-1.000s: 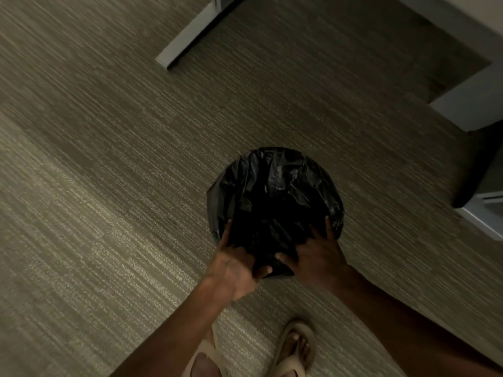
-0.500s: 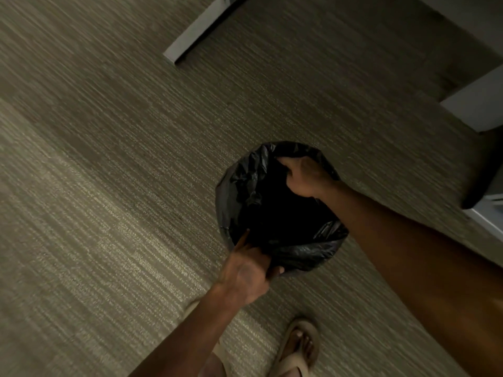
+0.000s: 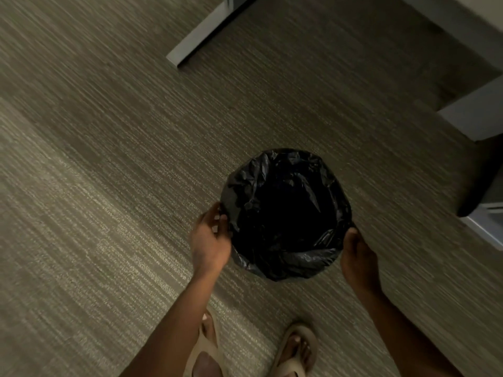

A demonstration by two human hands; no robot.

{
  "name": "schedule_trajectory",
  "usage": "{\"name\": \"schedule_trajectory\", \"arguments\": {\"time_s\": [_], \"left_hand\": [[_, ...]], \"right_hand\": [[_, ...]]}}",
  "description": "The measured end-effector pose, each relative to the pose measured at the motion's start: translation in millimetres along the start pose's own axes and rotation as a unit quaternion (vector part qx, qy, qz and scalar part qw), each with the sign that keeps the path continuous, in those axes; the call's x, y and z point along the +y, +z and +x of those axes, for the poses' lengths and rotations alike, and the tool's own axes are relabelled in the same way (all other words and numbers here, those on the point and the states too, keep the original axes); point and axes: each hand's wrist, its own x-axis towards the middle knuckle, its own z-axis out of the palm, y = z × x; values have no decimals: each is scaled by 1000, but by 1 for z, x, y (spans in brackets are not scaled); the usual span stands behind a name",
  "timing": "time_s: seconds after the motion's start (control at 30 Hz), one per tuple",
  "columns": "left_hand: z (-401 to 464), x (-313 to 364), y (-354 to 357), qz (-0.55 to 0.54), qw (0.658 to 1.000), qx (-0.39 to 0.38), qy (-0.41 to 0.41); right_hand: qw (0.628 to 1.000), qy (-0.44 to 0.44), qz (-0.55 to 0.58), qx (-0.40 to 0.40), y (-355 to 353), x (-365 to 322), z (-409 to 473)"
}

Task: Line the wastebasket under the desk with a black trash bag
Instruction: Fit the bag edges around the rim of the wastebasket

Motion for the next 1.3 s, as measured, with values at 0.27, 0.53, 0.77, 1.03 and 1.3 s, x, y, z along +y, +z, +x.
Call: {"name": "schedule_trajectory", "arguments": {"time_s": [0.27, 0.53, 0.77, 1.03, 1.3], "left_hand": [[2, -7, 4, -79, 995, 12, -61], [-3, -20, 4, -109, 987, 34, -117], [28, -30, -4, -195, 958, -26, -206], [72, -29, -41, -171, 968, -31, -181], [149, -10, -90, -108, 986, 41, -118]], "right_hand": [[995, 49, 80, 32, 5, -1, 1], [991, 87, 80, 57, 15, 16, 0], [984, 80, 151, 47, 20, 14, 2], [979, 36, 200, 1, 35, -47, 20], [972, 1, 232, -40, 87, -141, 67]]}}
